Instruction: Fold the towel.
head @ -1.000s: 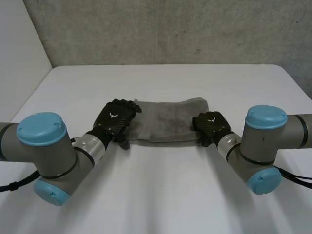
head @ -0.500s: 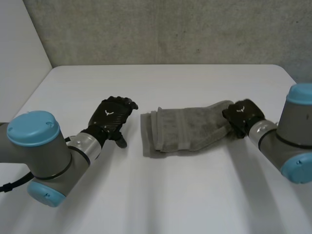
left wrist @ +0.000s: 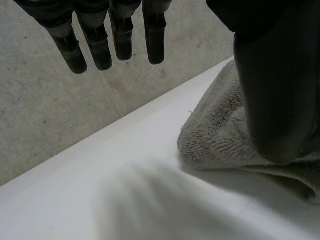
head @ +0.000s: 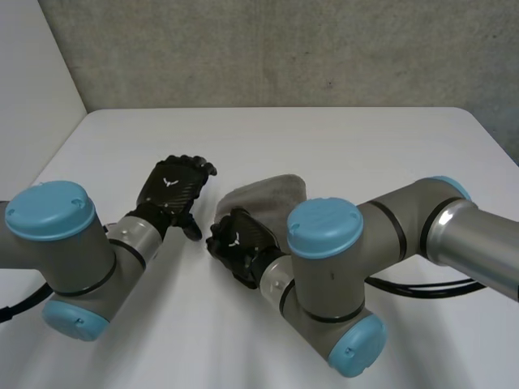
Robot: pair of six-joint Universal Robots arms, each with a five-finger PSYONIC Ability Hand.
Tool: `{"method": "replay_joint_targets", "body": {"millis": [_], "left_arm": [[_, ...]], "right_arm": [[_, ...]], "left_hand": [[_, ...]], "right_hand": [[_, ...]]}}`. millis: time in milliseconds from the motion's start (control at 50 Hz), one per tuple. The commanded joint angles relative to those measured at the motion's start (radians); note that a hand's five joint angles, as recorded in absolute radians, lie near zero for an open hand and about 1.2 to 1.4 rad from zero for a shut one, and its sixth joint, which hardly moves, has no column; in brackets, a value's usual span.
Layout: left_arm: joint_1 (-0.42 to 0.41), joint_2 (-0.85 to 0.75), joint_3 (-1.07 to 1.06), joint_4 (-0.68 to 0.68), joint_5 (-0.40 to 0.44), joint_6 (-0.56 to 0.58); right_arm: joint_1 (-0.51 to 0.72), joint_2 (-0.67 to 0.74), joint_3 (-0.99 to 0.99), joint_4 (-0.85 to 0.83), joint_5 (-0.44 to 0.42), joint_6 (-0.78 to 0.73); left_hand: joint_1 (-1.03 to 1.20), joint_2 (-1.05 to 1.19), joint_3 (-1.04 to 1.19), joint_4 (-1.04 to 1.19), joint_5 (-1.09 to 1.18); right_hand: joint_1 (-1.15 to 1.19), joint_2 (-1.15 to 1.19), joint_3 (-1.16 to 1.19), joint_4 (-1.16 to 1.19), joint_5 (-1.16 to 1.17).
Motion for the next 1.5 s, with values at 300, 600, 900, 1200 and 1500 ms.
{"method": "replay_joint_targets", "body": {"millis": [300,600,900,1200,1500], "left_arm": [[-0.029,0.045,0.139,-0.038,0.004,-0.081],[-0.123,0.039,0.164,-0.14,0.007,-0.287],[-0.192,-0.1,0.214,-0.224,-0.01,-0.299],[-0.074,-0.171,0.22,-0.229,-0.033,-0.113],[-0.074,-0.159,0.18,-0.222,-0.03,-0.098]], "right_arm": [[-0.098,-0.271,0.221,0.009,0.122,0.253],[-0.274,-0.31,0.204,0.01,0.083,0.472],[-0.285,-0.185,0.134,0.029,0.036,0.712],[-0.262,0.001,0.006,0.036,0.098,0.765],[-0.251,-0.013,-0.001,0.043,0.121,0.741]], "left_hand": [[-0.064,-0.055,-0.059,-0.06,-0.039],[-0.049,-0.041,-0.044,-0.045,-0.024],[-0.04,-0.032,-0.035,-0.037,-0.015],[-0.04,-0.032,-0.035,-0.037,-0.015],[-0.046,-0.038,-0.041,-0.043,-0.021]], "right_hand": [[-0.149,-0.133,-0.207,-0.144,-0.148],[-0.149,-0.133,-0.207,-0.144,-0.148],[-0.149,-0.133,-0.207,-0.144,-0.148],[-0.149,-0.133,-0.207,-0.144,-0.148],[-0.149,-0.133,-0.207,-0.144,-0.148]]}}
